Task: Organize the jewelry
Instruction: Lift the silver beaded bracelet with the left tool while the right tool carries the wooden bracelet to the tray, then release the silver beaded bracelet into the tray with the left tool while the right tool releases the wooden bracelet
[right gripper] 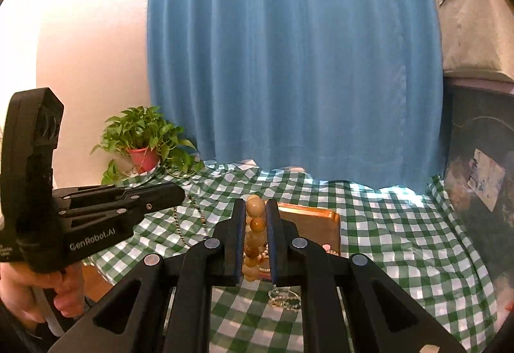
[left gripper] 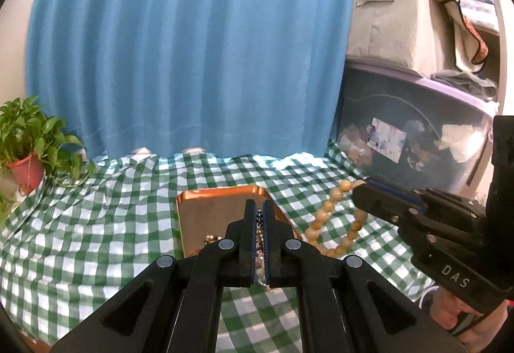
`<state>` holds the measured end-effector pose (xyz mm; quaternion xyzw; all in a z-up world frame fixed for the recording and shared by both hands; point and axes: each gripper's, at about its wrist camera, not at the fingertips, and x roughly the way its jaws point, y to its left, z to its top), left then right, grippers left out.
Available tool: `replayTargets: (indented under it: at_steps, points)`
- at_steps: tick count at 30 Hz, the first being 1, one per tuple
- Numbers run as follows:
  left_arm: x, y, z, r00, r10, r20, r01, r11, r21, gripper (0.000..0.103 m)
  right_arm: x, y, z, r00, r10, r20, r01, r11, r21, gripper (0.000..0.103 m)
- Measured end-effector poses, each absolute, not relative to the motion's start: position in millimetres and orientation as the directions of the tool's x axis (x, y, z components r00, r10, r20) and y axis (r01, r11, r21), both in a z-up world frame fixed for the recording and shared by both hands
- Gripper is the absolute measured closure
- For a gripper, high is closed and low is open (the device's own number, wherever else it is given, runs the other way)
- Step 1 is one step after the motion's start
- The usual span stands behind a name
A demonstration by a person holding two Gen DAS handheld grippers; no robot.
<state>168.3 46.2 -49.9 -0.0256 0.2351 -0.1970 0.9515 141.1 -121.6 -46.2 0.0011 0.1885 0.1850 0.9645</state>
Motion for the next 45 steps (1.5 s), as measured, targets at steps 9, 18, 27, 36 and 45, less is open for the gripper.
replayTargets:
  at_steps: [9,18,27,36,45]
  points:
    - [239,37,-84,0.788,-0.394,-0.473,0.353,0.919,-0.178,0.1,211,-118,-78,0.831,0.376,-0.409,-0.361,0.925,0.116,0.092]
    - [316,21,-111,0.773,-0.403,-0.489,0.353,0.915,-0.195,0.1,279,-114,-103,0.817,0.392,-0.423,-0.361,0.92,0.155,0.092]
    - [380,23,-154,0.754,-0.377,-0.537,0.292,0.926,-0.239,0.1,349,-122,-150,0.79,0.374,-0.485,-0.327,0.927,0.181,0.092]
    - [423,48,-242,0.656,-0.281,-0.701,0.166,0.959,-0.23,0.099,405,-140,-222,0.704,0.403,-0.584,-0.241,0.91,0.338,0.092]
    - [429,58,-275,0.613,-0.198,-0.765,0.112,0.98,-0.164,0.1,421,-139,-255,0.655,0.276,-0.704,-0.172,0.961,0.217,0.092]
